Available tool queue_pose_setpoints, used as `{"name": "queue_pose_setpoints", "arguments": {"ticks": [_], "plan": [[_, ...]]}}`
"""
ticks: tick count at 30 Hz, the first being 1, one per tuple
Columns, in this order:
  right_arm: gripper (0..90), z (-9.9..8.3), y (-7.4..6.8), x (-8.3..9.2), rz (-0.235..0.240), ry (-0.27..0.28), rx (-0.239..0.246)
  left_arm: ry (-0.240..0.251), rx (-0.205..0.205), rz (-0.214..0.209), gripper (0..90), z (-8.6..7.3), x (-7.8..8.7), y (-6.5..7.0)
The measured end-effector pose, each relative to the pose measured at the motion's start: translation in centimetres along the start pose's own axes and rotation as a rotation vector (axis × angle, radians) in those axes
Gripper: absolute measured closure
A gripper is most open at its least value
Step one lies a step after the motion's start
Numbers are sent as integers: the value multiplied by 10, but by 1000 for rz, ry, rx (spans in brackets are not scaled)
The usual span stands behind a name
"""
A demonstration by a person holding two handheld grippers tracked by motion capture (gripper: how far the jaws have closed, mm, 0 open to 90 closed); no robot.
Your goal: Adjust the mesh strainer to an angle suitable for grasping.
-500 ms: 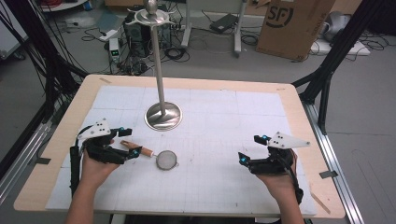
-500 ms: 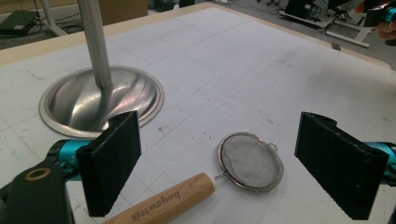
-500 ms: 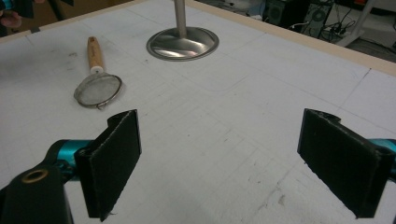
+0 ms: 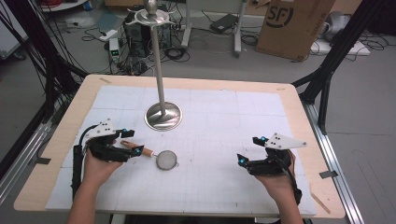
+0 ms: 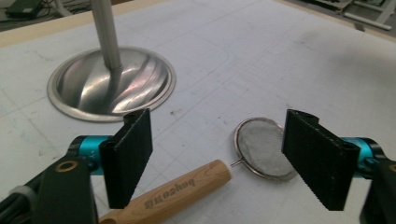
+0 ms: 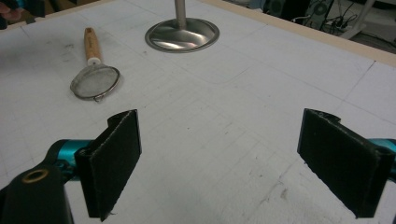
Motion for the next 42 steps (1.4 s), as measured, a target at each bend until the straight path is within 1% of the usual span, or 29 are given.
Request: {"name": "queue_pose_setpoints", "arguments": {"ticks": [2,5,7,8,10,12,14,15,16,17,18,20,21,22,24,25,28,31,33,34,39,40,42], "plan": [[124,0,0,0,0,-3,1,-20,-1,11,287,-3,-3,-2],[124,0,0,-1,2,-4,-3,-77,-27,37,326,-9,-9,-4],[124,-1,0,-1,5,-7,-2,-111,-48,46,351,-12,-12,-5],[124,-1,0,-1,6,-7,-3,-120,-48,47,364,-14,-14,-5],[124,-2,0,-2,4,-8,-3,-125,-55,52,402,-14,-16,-6],[124,-2,0,-3,4,-7,-4,-111,-54,65,463,-14,-19,-8],[124,-3,0,-4,5,-12,-4,-109,-41,79,531,-15,-20,-10],[124,-3,0,-4,6,-15,-5,-116,-33,96,567,-16,-22,-11],[124,-4,0,-5,8,-20,-9,-125,-29,106,629,-17,-23,-13],[124,-4,0,-5,8,-21,-10,-139,-27,113,655,-19,-24,-14],[124,-4,0,-5,5,-21,-7,-154,-29,123,670,-21,-26,-16],[125,-4,1,-6,4,-23,-8,-183,-34,158,692,-24,-29,-18],[125,-5,1,-6,6,-23,-7,-190,-39,172,704,-26,-29,-19],[125,-5,1,-7,5,-25,-8,-191,-41,175,707,-26,-30,-20],[125,-5,1,-7,4,-26,-11,-202,-42,171,709,-28,-31,-20],[125,-6,1,-7,3,-27,-11,-205,-42,174,716,-28,-31,-20],[129,-7,1,-8,5,-31,-15,-215,-39,166,742,-29,-32,-20],[137,-7,1,-9,6,-37,-12,-228,-36,158,806,-30,-31,-19],[137,-7,0,-8,8,-35,-15,-243,-39,147,822,-30,-30,-18],[138,-7,1,-8,7,-35,-11,-248,-37,139,851,-30,-30,-17],[139,-7,1,-8,6,-31,-12,-269,-34,123,854,-30,-27,-13],[139,-6,0,-7,5,-30,-9,-272,-39,119,843,-30,-27,-13],[139,-6,0,-7,7,-32,-11,-262,-36,122,829,-29,-26,-12]]}}
Point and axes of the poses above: each handheld gripper's, and its own axes: x roughly backward along the jaws, z roughly out of its top, y roughly to its right, the point moved 5 cm from there along -x, roughly forward along the jaws, and after that the axes turned 3 degrees about z, right-handed, at the moved point
